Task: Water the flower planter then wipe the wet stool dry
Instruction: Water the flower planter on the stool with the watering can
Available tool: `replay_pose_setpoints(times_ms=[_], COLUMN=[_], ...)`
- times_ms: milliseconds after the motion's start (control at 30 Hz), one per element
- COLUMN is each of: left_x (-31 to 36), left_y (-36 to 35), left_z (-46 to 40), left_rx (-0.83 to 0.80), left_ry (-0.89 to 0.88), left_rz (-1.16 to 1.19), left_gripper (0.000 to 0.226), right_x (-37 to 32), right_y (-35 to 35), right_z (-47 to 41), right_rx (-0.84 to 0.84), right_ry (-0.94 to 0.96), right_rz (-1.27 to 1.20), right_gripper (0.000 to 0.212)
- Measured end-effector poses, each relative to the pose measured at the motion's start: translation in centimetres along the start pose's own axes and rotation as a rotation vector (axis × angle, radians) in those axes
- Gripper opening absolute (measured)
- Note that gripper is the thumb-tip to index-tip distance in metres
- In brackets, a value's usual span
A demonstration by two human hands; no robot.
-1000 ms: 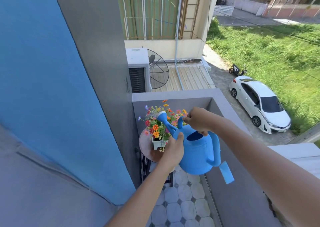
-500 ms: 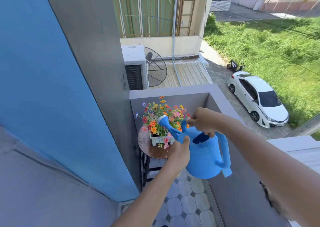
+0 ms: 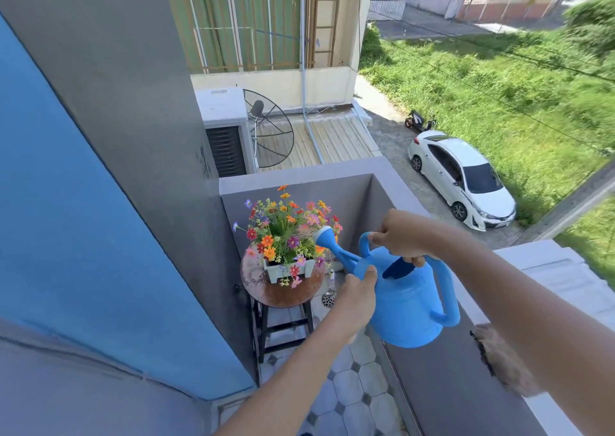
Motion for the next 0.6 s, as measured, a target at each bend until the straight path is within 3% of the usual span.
replay_pose_setpoints(times_ms=[100, 267, 600], left_x=[-0.1, 0.3, 0.2], left_y=[-0.8, -1.7, -2.4], left_z=[-0.3, -0.3, -0.9], left_rx=[-0.018, -0.059, -0.100], left_ry=[0.034, 0.018, 0.068], left_rz=[-0.034, -0.002, -0.014], left_gripper=[0.081, 0.053, 0.057], right_x=[0.8, 1.7, 2.9], right_y=[0.2, 0.5, 0.6], right_z=[0.3, 0.6, 0.3], right_rx=[-0.001, 0.018, 0.003], right_ry=[-0.022, -0.039, -0.080], right_rz=[-0.001, -0.002, -0.006], right_gripper=[0.045, 0.047, 0.047])
Point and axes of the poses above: each hand's wrist, its own z-axis away from the middle knuckle, its own y-axis out of the back of the hand, x = y × z, the point moved 5 cm from there along -z, towards the middle knuckle, and after that the axes turned 13 degrees about -z, right-handed, at the moved point
